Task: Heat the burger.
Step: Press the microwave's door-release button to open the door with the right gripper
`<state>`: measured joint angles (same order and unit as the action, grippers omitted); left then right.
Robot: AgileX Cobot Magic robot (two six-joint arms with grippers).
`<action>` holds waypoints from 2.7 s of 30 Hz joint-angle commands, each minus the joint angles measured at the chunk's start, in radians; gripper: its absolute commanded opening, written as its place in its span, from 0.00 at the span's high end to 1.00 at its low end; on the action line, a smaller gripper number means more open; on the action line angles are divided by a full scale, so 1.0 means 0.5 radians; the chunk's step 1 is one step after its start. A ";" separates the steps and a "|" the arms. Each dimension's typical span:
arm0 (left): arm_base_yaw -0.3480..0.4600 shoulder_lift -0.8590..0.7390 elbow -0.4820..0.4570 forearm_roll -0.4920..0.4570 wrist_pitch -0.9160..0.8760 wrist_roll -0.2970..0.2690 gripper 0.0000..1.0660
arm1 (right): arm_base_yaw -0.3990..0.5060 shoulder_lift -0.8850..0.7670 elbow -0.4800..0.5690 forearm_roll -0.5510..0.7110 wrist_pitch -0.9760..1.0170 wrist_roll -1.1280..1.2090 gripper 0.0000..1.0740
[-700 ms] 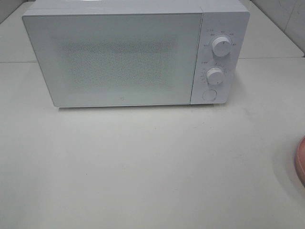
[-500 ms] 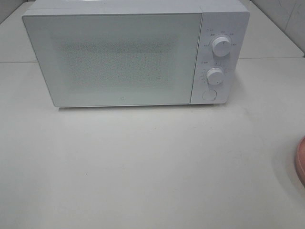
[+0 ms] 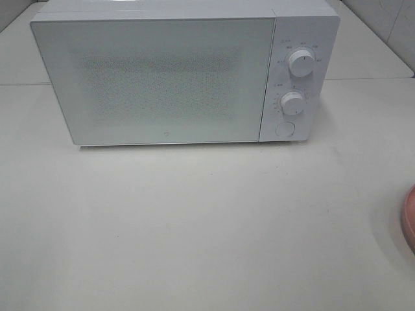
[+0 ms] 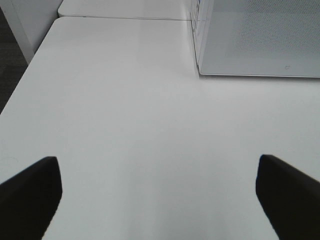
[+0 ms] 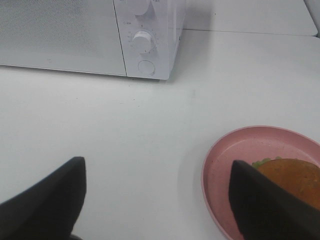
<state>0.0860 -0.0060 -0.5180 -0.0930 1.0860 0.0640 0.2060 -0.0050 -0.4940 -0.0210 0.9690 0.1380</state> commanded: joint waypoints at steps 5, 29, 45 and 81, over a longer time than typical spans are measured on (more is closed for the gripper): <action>-0.012 -0.030 0.002 0.006 -0.034 -0.002 0.08 | -0.004 -0.054 0.004 -0.002 -0.022 -0.028 0.30; -0.012 -0.028 0.002 0.006 -0.034 -0.004 0.08 | -0.004 0.572 -0.052 -0.026 -0.694 -0.024 0.30; -0.012 -0.028 0.002 0.006 -0.034 -0.004 0.08 | -0.004 0.976 0.104 -0.200 -1.376 -0.028 0.30; -0.012 -0.028 0.002 0.006 -0.034 -0.004 0.08 | -0.004 2.388 0.220 0.042 -2.846 -0.298 0.30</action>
<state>0.0860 -0.0060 -0.5180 -0.0930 1.0860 0.0640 0.2060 1.1550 -0.4060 -0.0610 -0.3790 0.0340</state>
